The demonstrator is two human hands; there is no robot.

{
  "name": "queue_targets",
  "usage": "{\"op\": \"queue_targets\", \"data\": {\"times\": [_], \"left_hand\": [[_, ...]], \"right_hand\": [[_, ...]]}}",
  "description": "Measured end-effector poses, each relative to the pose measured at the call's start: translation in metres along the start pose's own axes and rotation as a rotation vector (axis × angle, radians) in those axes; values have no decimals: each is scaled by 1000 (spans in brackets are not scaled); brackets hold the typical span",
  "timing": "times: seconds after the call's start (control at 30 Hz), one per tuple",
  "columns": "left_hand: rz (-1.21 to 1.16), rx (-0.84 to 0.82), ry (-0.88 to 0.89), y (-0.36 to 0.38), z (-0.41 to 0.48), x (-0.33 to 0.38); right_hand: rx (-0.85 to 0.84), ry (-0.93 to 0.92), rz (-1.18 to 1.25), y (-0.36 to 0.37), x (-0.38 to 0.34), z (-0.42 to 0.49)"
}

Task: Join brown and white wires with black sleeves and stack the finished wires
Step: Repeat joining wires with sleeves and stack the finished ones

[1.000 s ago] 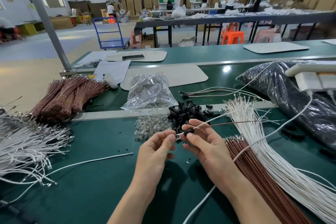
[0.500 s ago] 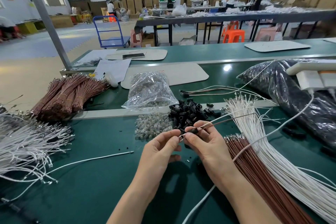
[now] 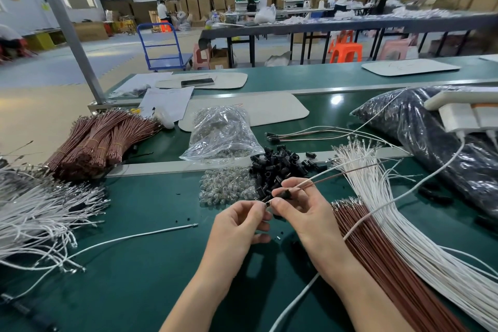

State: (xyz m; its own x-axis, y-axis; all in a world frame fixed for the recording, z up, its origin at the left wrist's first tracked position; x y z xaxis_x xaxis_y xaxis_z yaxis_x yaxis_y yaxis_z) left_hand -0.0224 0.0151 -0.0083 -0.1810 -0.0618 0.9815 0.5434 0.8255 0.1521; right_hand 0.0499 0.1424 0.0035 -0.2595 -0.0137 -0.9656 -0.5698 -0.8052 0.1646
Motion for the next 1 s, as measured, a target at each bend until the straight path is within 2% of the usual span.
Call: {"op": "queue_targets", "data": {"times": [0.73, 0.9, 1.0], "left_hand": [[190, 1, 110, 1, -2, 0], [207, 7, 110, -1, -1, 1], [218, -6, 112, 0, -2, 1]], "right_hand": [[31, -32, -54, 0, -1, 1], [3, 44, 68, 0, 4, 0], [-52, 92, 58, 2, 8, -1]]}}
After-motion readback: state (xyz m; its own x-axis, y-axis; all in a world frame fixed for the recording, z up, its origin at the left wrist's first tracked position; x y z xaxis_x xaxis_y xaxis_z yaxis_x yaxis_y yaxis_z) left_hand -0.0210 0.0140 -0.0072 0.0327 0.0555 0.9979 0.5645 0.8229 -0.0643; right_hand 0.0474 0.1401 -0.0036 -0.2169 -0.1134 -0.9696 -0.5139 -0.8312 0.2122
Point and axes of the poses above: each hand's wrist, its own z-axis towards the middle knuckle, its own y-axis out of the palm, x = y × z, the point moved 4 cm from there along z, towards the middle knuckle, and after that the axes turned 2 degrees about -y, right-handed, at the moved point
